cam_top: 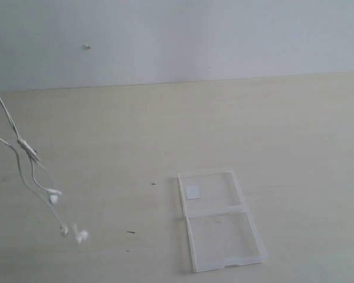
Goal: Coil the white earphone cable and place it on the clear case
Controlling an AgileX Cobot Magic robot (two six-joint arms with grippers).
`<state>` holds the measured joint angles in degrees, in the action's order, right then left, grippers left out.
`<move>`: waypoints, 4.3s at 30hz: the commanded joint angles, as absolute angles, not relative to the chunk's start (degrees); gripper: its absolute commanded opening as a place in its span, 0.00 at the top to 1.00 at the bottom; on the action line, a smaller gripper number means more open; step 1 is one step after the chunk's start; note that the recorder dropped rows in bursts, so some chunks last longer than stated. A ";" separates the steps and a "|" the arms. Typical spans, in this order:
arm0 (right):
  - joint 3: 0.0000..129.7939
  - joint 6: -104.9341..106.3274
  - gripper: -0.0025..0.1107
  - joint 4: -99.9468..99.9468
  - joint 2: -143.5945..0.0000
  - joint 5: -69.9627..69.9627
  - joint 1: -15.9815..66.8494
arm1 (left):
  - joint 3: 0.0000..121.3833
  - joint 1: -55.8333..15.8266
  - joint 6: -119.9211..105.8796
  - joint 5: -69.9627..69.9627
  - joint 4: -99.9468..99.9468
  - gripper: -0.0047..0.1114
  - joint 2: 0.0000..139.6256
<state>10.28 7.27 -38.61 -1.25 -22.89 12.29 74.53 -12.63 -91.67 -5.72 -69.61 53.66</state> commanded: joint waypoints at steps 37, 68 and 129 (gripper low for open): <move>23.50 30.03 0.98 -51.93 -6.97 -15.24 12.06 | 77.27 -12.56 -70.20 -20.91 -60.53 0.96 41.81; 39.99 74.21 0.98 -95.71 -51.61 -60.37 12.06 | 77.39 -12.56 -69.42 -22.37 -60.89 0.96 41.91; 45.73 102.39 0.51 -99.95 -57.73 -21.54 44.31 | 90.06 -12.56 -73.92 -44.45 -85.63 0.96 63.31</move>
<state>45.34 104.41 -99.50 -59.61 -24.29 44.10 89.81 -12.63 -75.23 -42.18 -85.36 62.21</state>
